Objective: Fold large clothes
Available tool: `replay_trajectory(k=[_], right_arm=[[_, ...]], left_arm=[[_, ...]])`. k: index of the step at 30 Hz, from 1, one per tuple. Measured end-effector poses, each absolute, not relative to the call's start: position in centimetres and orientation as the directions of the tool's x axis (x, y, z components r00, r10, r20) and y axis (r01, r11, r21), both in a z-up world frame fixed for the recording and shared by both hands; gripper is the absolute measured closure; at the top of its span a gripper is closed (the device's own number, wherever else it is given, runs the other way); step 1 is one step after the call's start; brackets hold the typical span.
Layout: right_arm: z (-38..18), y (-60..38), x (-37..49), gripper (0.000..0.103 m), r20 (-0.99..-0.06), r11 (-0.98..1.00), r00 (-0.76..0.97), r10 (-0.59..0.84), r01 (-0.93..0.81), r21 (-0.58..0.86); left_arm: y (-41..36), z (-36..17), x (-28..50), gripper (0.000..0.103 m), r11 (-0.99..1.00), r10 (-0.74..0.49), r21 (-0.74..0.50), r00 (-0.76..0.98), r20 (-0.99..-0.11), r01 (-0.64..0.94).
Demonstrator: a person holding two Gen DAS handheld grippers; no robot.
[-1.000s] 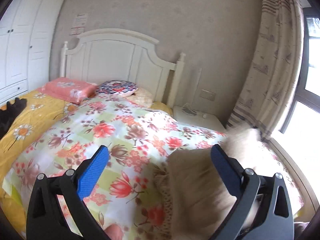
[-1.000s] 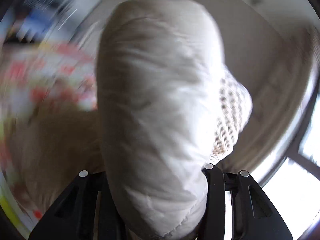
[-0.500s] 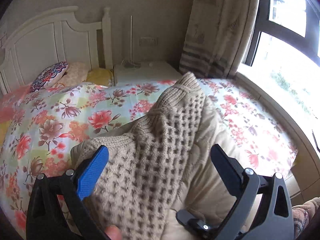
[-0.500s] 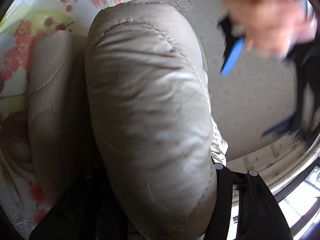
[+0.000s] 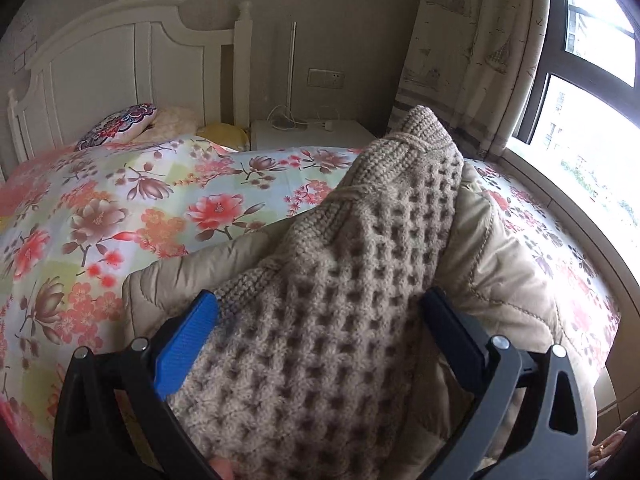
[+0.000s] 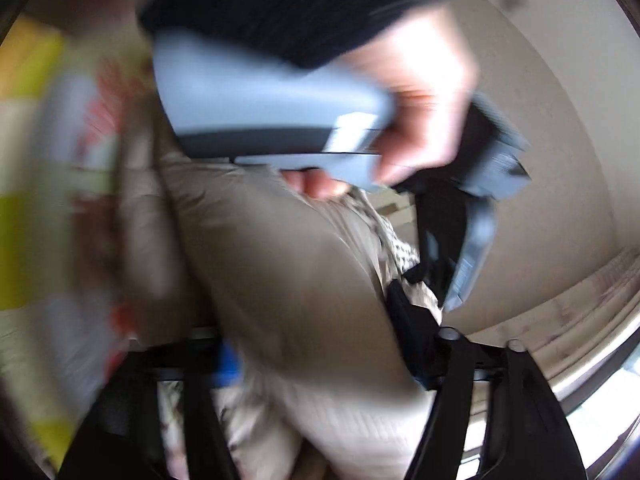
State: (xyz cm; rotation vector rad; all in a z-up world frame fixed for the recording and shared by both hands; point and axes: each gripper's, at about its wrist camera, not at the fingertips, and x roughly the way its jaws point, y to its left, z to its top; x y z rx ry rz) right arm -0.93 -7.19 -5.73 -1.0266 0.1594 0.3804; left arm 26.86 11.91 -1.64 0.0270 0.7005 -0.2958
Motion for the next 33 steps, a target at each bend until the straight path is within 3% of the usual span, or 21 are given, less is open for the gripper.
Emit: replay_trajectory(k=[2,3,8,12,16,19,23,33], right_arm=[[-2.6,-10.8,-2.0,0.032,-0.374,0.569,0.862,0.341,-0.506,-0.648],[-0.7,-13.1,-1.8,0.039,-0.388,0.631,0.839,0.381,-0.543,-0.554],[7.1,-21.2,5.8,0.051,-0.323,0.857,0.855,0.406,-0.479,-0.189],[10.1,-21.4,17.5,0.062,-0.396,0.884,0.815,0.423,-0.467,-0.017],[7.7,-16.8,26.1,0.062,-0.585,0.858,0.696,0.418,-0.514,0.002],[3.1,-13.0,33.7,0.061,-0.785,0.815,0.449,0.427,-0.567,0.119],[1.8,-11.9,35.1,0.061,-0.820,0.788,0.368,0.439,-0.595,0.155],[0.9,-10.2,36.4,0.061,-0.801,0.834,0.439,0.407,-0.537,0.130]], left_arm=[[11.7,-1.2,26.1,0.002,0.958,-0.261,-0.078,0.728,-0.634,0.275],[11.6,-1.2,26.0,0.002,0.959,-0.260,-0.079,0.731,-0.631,0.274],[11.7,-1.2,26.0,0.002,0.959,-0.259,-0.078,0.736,-0.626,0.272],[11.8,-1.3,25.9,0.002,0.957,-0.271,-0.093,0.732,-0.625,0.275],[12.2,-1.4,26.0,0.002,0.962,-0.260,-0.101,0.736,-0.625,0.254],[13.1,-2.3,27.1,0.002,0.969,-0.243,-0.132,0.718,-0.652,0.208],[14.9,-3.2,28.9,0.002,0.942,-0.332,-0.272,0.674,-0.660,0.197],[14.5,-2.4,28.4,0.002,0.936,-0.350,-0.269,0.656,-0.669,0.225]])
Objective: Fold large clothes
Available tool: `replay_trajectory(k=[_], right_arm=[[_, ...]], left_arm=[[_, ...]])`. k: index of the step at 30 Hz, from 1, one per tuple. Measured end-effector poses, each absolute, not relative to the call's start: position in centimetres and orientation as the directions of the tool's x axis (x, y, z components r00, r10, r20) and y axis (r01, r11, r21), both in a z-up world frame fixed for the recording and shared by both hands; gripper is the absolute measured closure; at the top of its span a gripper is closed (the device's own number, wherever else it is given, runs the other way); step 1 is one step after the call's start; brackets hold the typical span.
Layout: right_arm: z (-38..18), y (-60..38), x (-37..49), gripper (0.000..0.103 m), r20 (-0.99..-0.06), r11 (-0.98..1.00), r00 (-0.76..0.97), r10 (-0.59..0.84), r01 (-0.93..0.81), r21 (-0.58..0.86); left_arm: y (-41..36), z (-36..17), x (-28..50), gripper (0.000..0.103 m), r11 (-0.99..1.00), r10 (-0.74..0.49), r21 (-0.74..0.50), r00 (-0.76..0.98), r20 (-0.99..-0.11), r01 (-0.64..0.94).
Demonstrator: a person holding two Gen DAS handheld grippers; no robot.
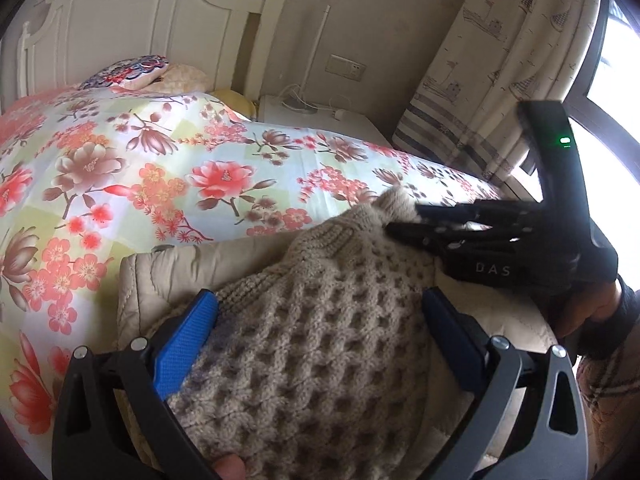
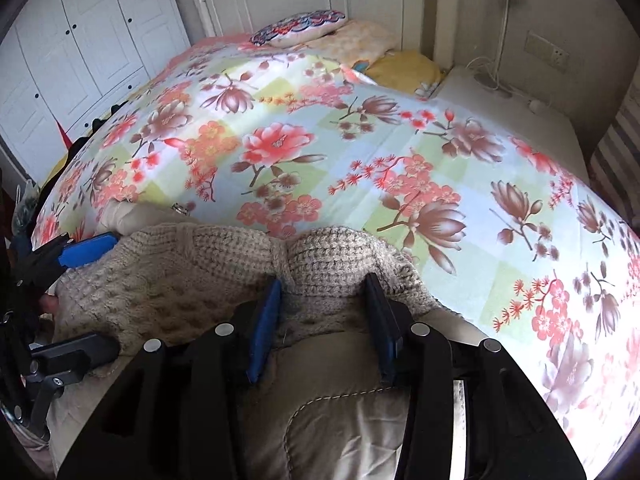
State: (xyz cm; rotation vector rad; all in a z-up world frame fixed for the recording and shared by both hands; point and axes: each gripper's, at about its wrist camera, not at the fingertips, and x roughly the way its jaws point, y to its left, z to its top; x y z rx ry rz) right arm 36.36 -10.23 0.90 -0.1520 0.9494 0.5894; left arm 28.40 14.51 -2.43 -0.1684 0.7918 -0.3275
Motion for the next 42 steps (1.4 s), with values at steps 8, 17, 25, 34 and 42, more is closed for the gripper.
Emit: replay_trajectory(k=[8,17,25,34,42], right_arm=[[10.4,-16.4,24.9,0.014,-0.568,0.904,0.712,0.414,-0.395,0.163],[14.2,-23.5,4.8,0.004,-0.351,0.948,0.882,0.315,-0.277,0.154],[6.8,-18.8,-3.0,0.004,-0.411,0.968,0.880,0.237,-0.248,0.028],[6.1,-17.3,-3.3,0.004,-0.429,0.965,0.873,0.230,-0.262,-0.016],[6.1,-16.9,-3.5,0.004,-0.425,0.960,0.871,0.245,-0.279,-0.019]], left_arm=[[15.9,6.6,20.8,0.002,0.969,-0.238,-0.194,0.797,-0.555,0.154],[11.8,14.2,3.7,0.002,0.993,-0.114,-0.055,0.959,-0.261,0.103],[7.2,7.6,-3.0,0.002,1.000,-0.017,0.015,0.922,-0.386,0.024],[6.8,5.2,-4.5,0.002,0.999,0.030,0.044,0.919,-0.394,-0.014],[7.0,5.3,-4.3,0.002,0.998,0.042,0.056,0.918,-0.393,-0.021]])
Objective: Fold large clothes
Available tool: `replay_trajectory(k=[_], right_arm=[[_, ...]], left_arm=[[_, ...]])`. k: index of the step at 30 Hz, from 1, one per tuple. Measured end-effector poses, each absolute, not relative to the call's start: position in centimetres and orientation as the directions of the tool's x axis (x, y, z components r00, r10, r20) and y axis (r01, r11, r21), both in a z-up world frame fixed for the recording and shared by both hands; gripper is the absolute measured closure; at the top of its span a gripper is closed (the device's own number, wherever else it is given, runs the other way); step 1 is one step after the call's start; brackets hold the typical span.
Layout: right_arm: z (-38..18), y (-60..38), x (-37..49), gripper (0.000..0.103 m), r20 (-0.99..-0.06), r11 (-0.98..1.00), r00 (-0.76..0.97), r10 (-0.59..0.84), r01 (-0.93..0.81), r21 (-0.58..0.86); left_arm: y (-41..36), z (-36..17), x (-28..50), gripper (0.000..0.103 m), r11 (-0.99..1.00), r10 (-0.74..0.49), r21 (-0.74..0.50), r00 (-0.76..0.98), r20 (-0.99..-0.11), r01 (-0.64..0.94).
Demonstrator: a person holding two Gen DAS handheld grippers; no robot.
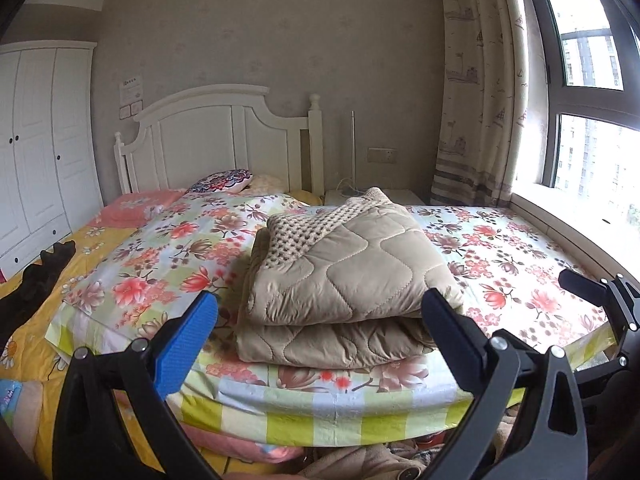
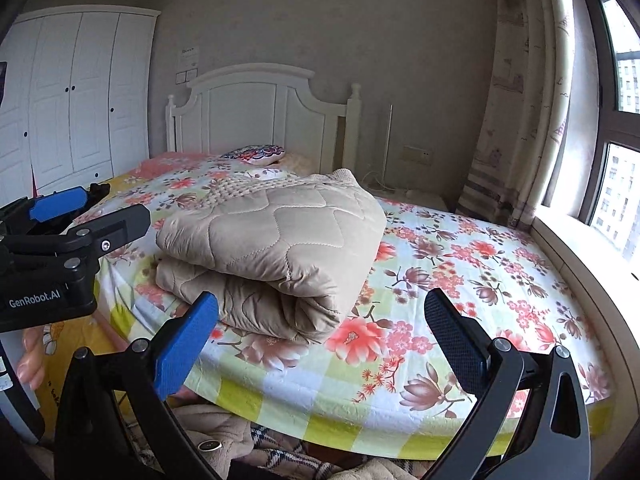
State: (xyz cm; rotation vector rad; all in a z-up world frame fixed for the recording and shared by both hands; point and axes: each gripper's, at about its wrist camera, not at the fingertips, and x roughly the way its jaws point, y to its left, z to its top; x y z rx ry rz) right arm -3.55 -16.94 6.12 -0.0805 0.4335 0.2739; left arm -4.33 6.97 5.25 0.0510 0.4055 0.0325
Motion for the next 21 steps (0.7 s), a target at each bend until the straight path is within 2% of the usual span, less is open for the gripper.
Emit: replay_trajectory(k=[21], right_arm=[[6.05,-16.88,-3.42,0.004,-0.431,0.957,0.864,0.259,-0.289,-0.006]], left_arm=[[7.17,4.72,-4.12,0.002,0.995,0.071,0.095,0.918,-0.390,-0.037]])
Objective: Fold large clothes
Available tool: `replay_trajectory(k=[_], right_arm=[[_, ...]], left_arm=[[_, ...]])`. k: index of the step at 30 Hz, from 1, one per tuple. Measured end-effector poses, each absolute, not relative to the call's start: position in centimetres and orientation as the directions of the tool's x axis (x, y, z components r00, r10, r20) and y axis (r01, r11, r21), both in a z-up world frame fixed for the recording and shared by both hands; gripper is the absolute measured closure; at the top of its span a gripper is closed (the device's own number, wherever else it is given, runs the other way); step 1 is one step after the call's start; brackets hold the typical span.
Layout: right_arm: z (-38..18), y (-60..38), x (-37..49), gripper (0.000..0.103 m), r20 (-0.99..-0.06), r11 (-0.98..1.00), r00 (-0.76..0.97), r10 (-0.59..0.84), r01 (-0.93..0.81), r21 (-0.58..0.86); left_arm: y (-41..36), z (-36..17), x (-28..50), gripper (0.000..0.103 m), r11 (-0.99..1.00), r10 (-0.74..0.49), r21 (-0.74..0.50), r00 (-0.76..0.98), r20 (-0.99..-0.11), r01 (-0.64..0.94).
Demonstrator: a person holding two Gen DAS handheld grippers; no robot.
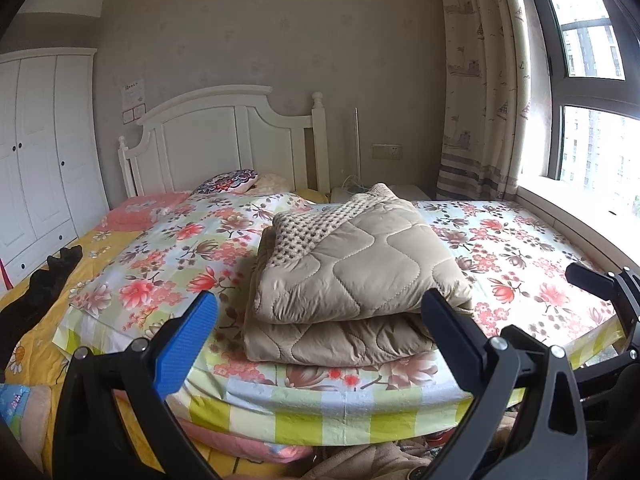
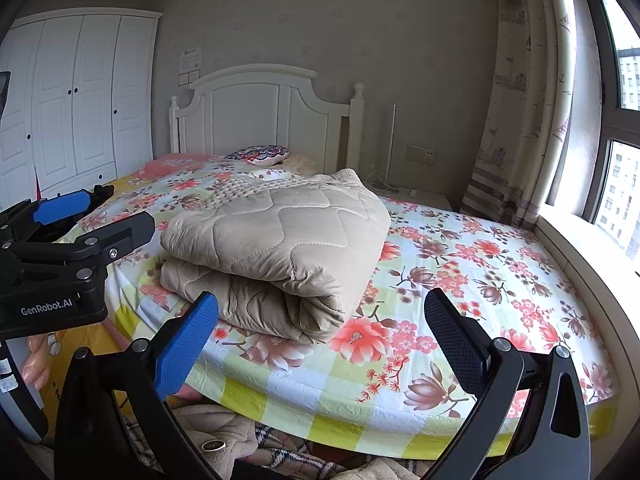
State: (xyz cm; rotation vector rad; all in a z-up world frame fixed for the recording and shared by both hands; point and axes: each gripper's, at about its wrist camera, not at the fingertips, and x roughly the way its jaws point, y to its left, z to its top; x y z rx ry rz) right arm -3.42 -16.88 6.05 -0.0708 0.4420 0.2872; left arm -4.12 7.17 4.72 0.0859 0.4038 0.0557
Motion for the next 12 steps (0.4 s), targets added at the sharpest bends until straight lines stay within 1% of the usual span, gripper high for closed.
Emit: replay_trajectory(k=[2,4,8,10,12], right_arm=[[6.0,-17.0,-3.4,0.004,-0.435,0.956,0.861,0.263,-0.293,-0.001],[5.8,-17.0,-3.3,0.004,-0.443,0.956,0.856,0.266,-0.295,0.004],[5.2,-17.2,-2.6,0.004,-0.472,0.954,0.837,0.277,-0.298,0.032],[4.9,-17.6,-1.9,0.004,-0.482,0.952,0.828,0.287,-0.302,0.049],[5.4,-19.2,-0.9,0.004,-0.453,0.961,0.851,0.265,-0.269,0.056]], left_arm=[[7.0,4.5,-4.2,0.002,0.989,0.109,0.131,0.924,-0.368,-0.065],[6.9,4.2,-4.0,0.002,0.986,0.120,0.152,0.921,-0.371,-0.068],[8.3,3.6,-1.8,0.002,0.997,0.048,0.079,0.889,-0.455,-0.013],[9.8,3.6,0.3,0.002,0.997,0.057,0.070,0.877,-0.476,-0.027],[11.7,4.0,3.1,0.002,0.993,0.106,0.091,0.869,-0.483,-0.071]])
